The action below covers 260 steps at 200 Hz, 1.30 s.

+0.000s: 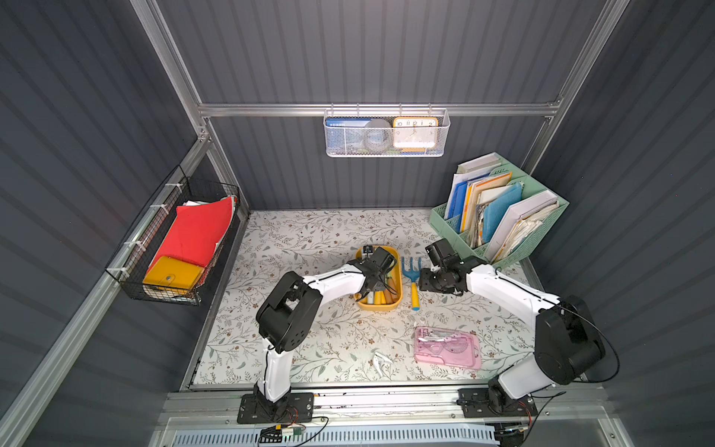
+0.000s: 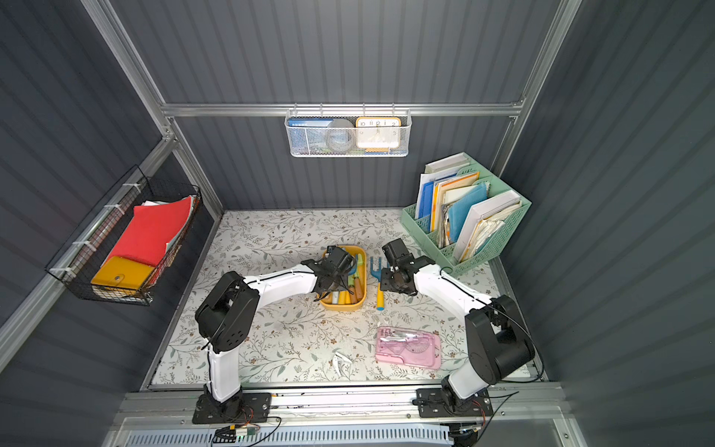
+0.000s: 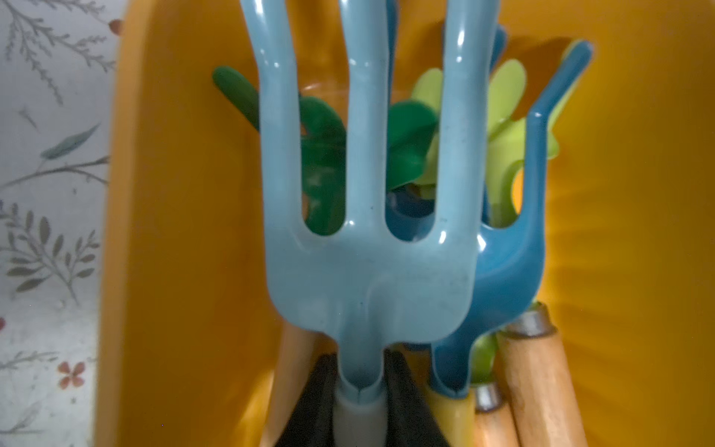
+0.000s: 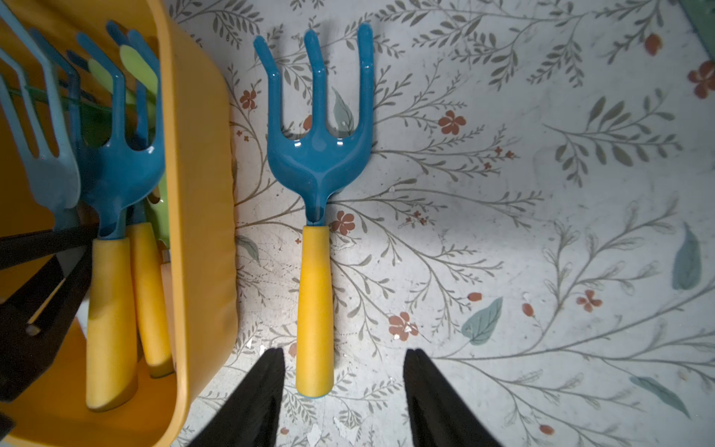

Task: Take the hand rake out of the storage box
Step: Pick up the rake from the storage box, then place the rake at the center of the board.

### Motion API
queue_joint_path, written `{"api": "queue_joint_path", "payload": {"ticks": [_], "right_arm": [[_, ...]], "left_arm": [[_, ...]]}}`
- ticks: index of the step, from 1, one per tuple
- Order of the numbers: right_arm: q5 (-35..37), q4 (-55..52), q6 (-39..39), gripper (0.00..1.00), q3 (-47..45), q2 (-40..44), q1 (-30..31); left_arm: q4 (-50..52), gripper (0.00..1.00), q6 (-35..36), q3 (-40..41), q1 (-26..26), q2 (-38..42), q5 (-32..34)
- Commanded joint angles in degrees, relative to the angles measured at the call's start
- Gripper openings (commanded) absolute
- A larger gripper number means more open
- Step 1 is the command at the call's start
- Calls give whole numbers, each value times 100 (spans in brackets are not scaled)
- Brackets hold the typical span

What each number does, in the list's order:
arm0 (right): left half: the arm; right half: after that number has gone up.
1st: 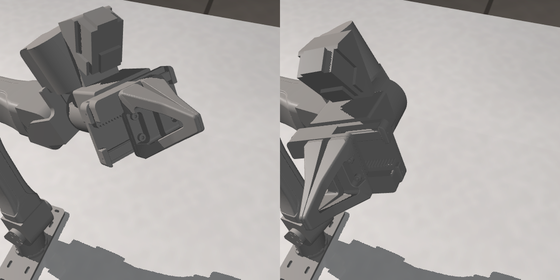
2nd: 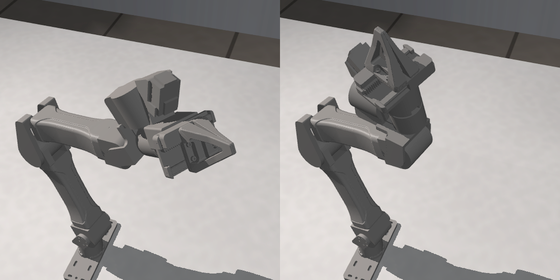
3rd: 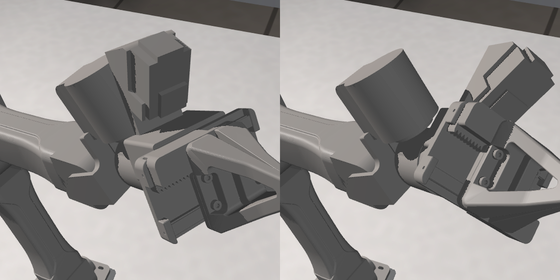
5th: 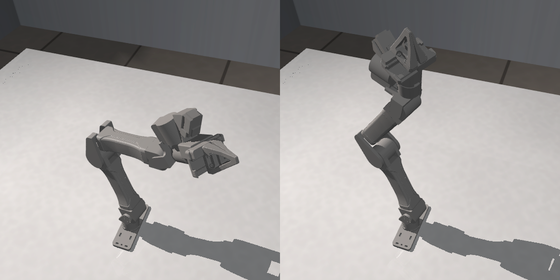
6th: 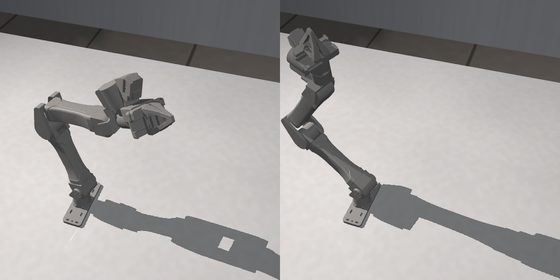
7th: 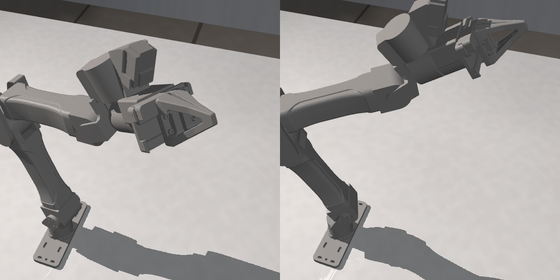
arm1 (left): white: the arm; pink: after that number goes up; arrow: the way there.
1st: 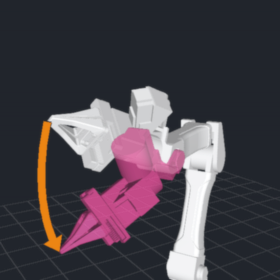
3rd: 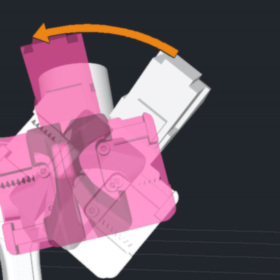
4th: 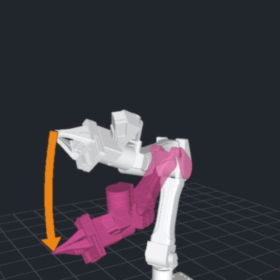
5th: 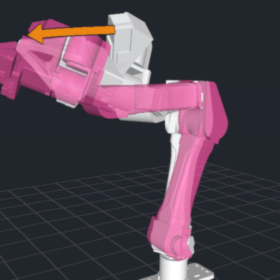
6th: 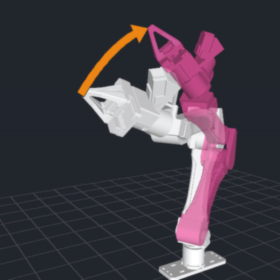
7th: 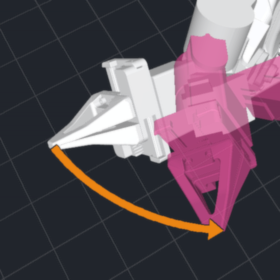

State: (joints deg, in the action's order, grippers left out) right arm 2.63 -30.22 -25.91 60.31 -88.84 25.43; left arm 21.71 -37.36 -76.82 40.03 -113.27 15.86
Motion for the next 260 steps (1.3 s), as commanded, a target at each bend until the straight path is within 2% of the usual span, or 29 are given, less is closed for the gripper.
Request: {"api": "queue_joint_path", "payload": {"ticks": [1, 74, 89, 118, 172, 199, 260], "right_arm": [[-8, -64, -6, 55, -99, 178, -26], [-79, -82, -10, 55, -20, 132, -13], [-95, -84, -6, 55, -2, 125, -15], [-113, -114, 8, 55, 50, 103, -12], [-114, -198, 73, 55, 138, 70, -14], [-181, -204, 43, 55, 188, 33, -12], [-205, -267, 55, 55, 226, 76, 5]], "left_arm": [[175, 18, 54, -43, -17, -52, 46], [541, 17, 329, -362, -16, 483, 426], [624, 17, 421, -653, -26, 587, 452], [899, 16, 628, -782, -201, 753, 458], [967, 16, 1096, -180, -1159, 1461, -22], [1109, 16, 1318, -8, -1275, 1450, 14], [840, 16, 1196, 557, -1427, 1322, -81]]}}
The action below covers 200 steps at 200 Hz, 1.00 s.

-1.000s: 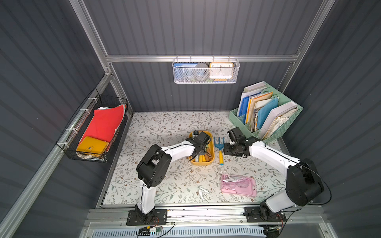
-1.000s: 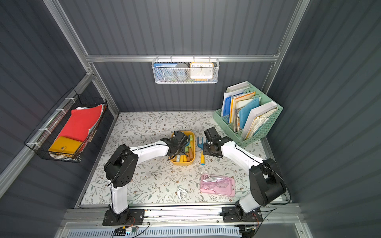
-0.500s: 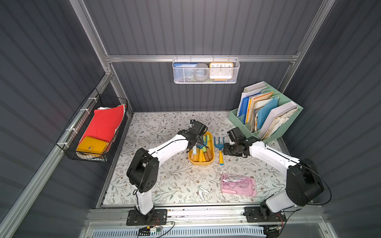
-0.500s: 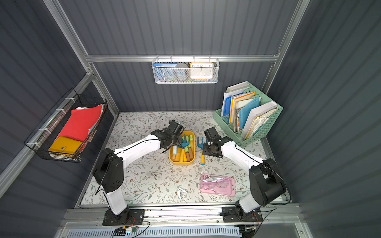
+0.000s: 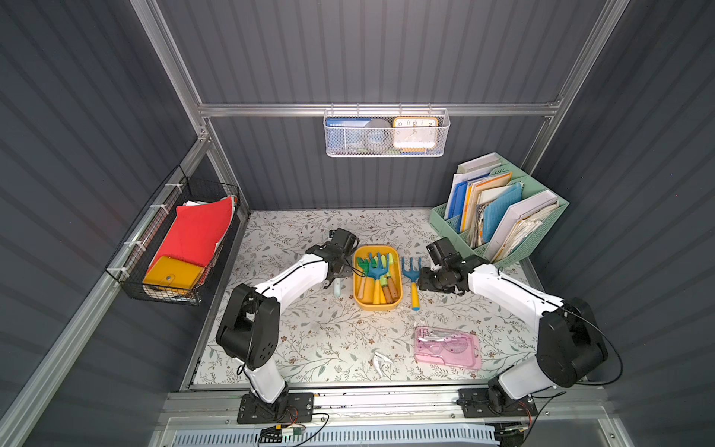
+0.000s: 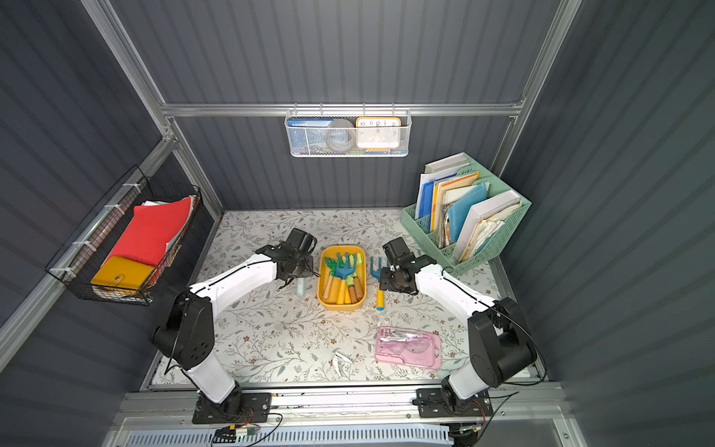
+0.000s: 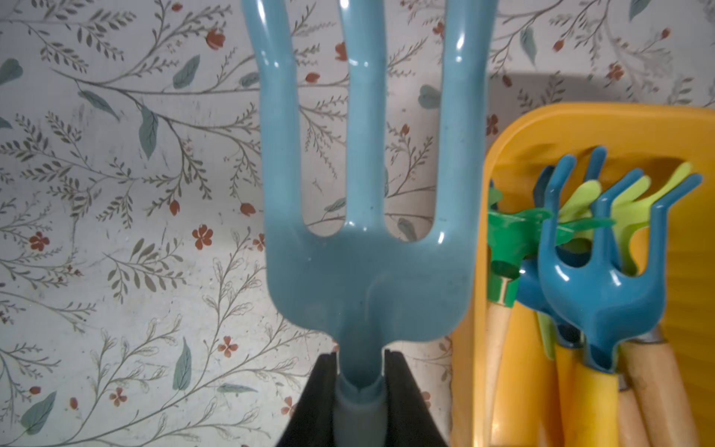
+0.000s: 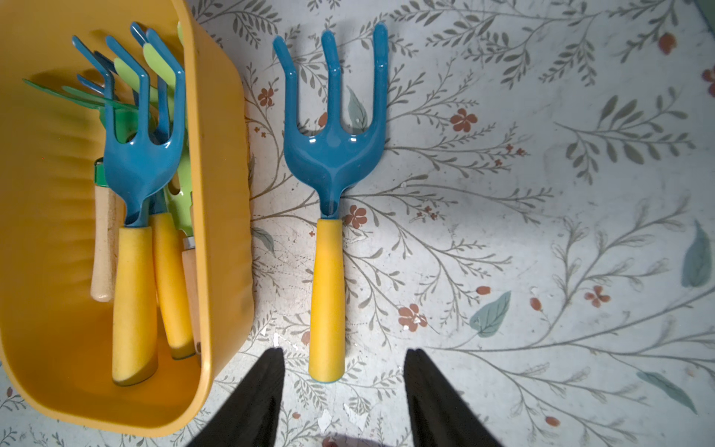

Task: Take the hand rake out of the storage box
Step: Place the rake at the center of the board.

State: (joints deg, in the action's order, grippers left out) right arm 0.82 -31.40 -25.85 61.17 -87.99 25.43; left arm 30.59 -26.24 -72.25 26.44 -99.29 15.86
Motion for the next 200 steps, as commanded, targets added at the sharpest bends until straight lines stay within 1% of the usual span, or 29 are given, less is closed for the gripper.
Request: {"api": "queue_joint_path", "payload": {"ticks": [1, 80, 138, 200], "right_arm": [[-26, -148, 56, 55, 141, -4, 5], [-34, -147, 42, 55, 106, 28, 6], [-55, -150, 38, 55, 97, 5, 5], [-82, -139, 19, 55, 106, -9, 10]], "left_arm": [[-46, 16, 84, 103, -68, -84, -82], [-462, 15, 202, 377, -108, -624, -297], [-555, 15, 407, 333, -139, -863, -417], [-613, 16, 396, 280, -174, -1034, -631]]}}
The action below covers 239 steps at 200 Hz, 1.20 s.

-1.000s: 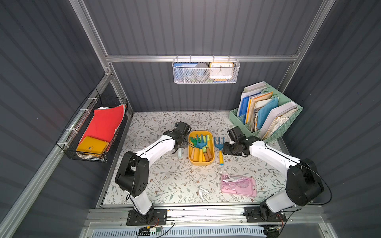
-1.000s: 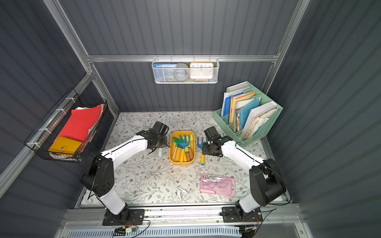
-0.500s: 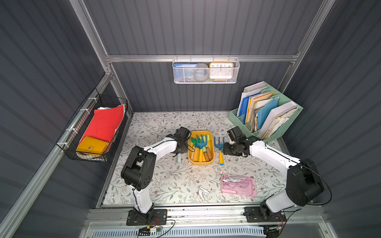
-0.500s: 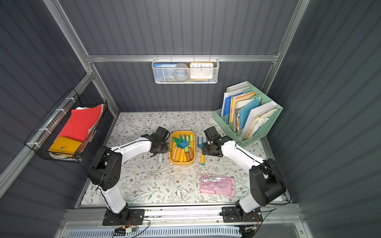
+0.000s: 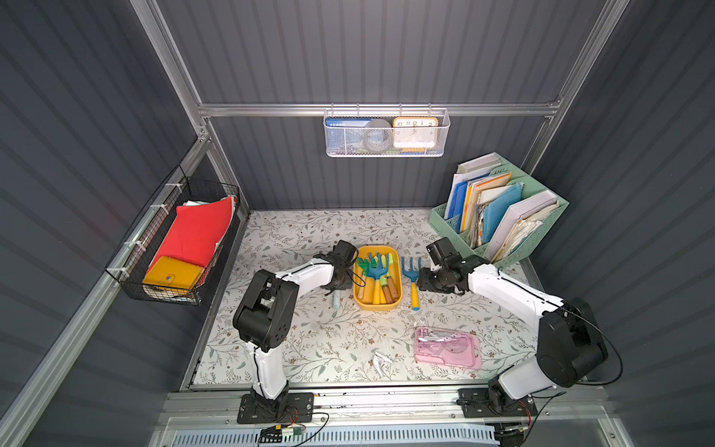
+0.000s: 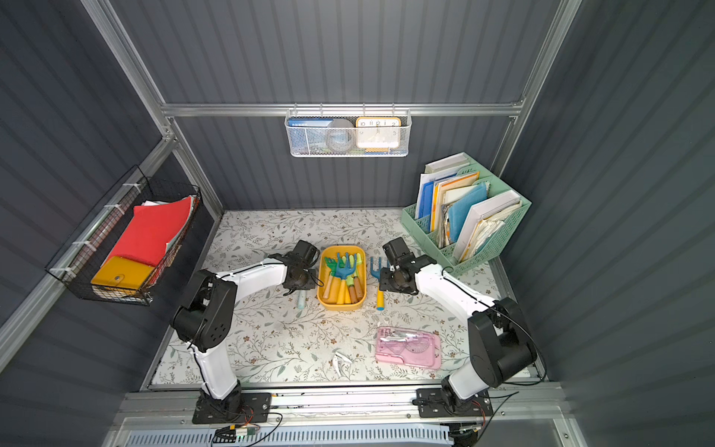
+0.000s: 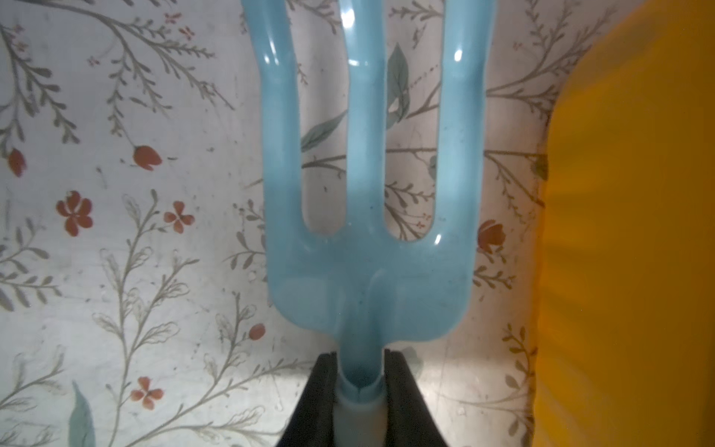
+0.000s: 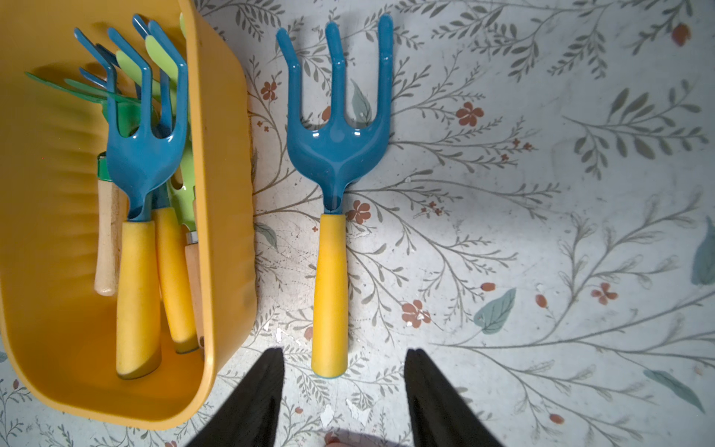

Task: Take the hand rake out of the storage box
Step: Place the rake at the center of the board.

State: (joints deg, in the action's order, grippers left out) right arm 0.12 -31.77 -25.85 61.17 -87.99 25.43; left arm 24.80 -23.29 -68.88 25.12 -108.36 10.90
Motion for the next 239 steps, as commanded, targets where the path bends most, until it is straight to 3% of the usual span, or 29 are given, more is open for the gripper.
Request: {"api": "queue_joint_path", "payload": {"ticks": [1, 108, 188, 239], "right_arm": [[-12, -106, 18, 55, 106, -13, 12], [35, -226, -9, 55, 361, -68, 211], [580, -756, -175, 54, 1466, -599, 996], [1317, -1183, -484, 54, 2523, -1524, 1659]], "left_arm": [[-40, 16, 103, -60, -43, -130, -138], [178, 29, 96, -193, -120, -102, -211], [664, 42, 90, -627, -278, 533, 24], [666, 47, -631, -635, -300, 1134, 141]]}}
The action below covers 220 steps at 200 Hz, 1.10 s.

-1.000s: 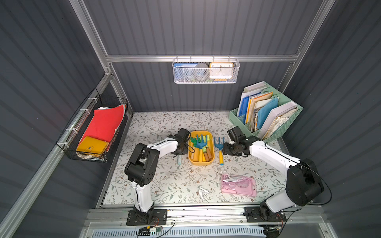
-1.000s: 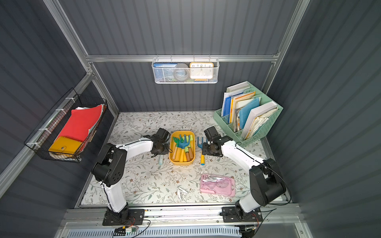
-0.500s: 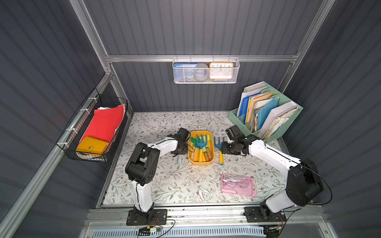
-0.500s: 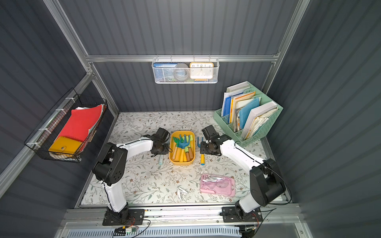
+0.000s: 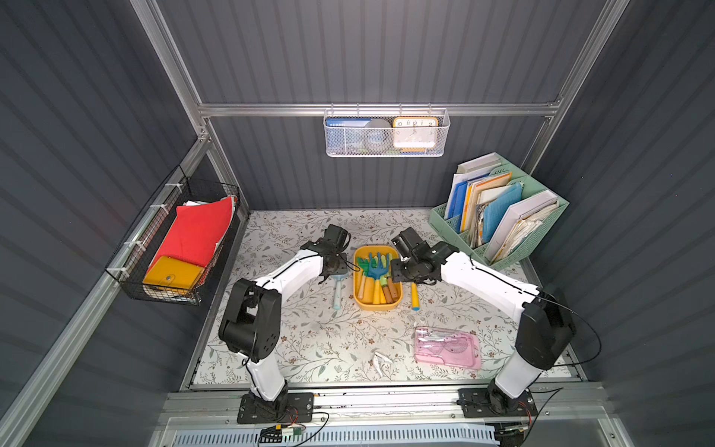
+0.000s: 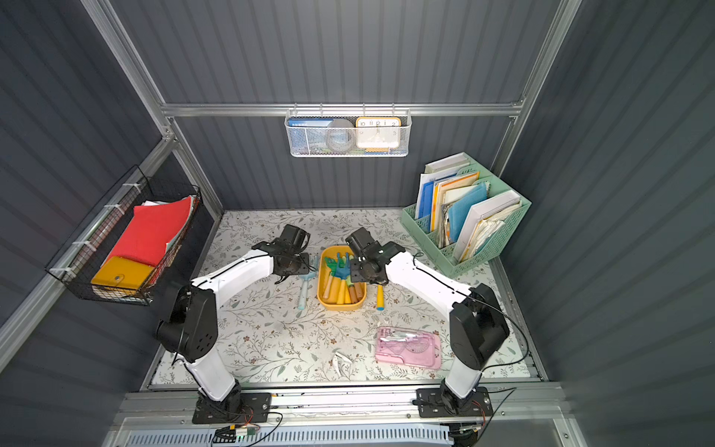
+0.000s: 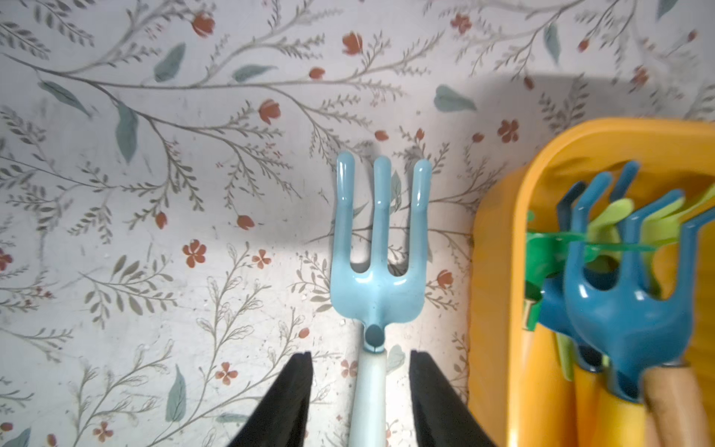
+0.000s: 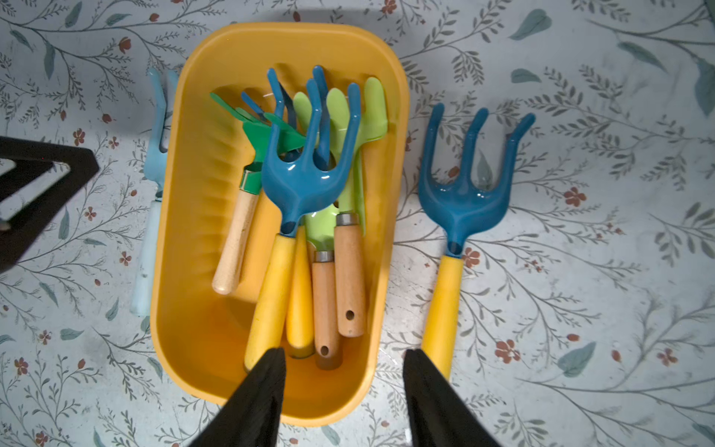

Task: Take the hand rake out of the storage box
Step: Place the rake at the center of the board, then pick up the rake from the storage box.

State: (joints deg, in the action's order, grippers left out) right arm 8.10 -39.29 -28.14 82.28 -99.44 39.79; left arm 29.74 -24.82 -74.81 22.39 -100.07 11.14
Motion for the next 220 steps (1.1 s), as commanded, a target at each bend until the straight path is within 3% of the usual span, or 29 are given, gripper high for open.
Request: {"api": "queue_joint_path", "payload": {"ticks": [1, 38, 97, 220], "right_arm": [[536, -440, -263, 54, 429, -399, 231], [914, -537, -633, 52, 928, -1011, 514], [1006, -345, -992, 52, 1236, -1736, 774], [967, 17, -1463, 39, 1247, -2259, 785]], "left_arm": [[172, 47, -497, -38, -26, 318, 121], [-90, 48, -1026, 358, -26, 724, 309], [-110, 48, -1068, 617, -25, 838, 495], [-372, 48, -1368, 1165, -33, 1016, 512]]}}
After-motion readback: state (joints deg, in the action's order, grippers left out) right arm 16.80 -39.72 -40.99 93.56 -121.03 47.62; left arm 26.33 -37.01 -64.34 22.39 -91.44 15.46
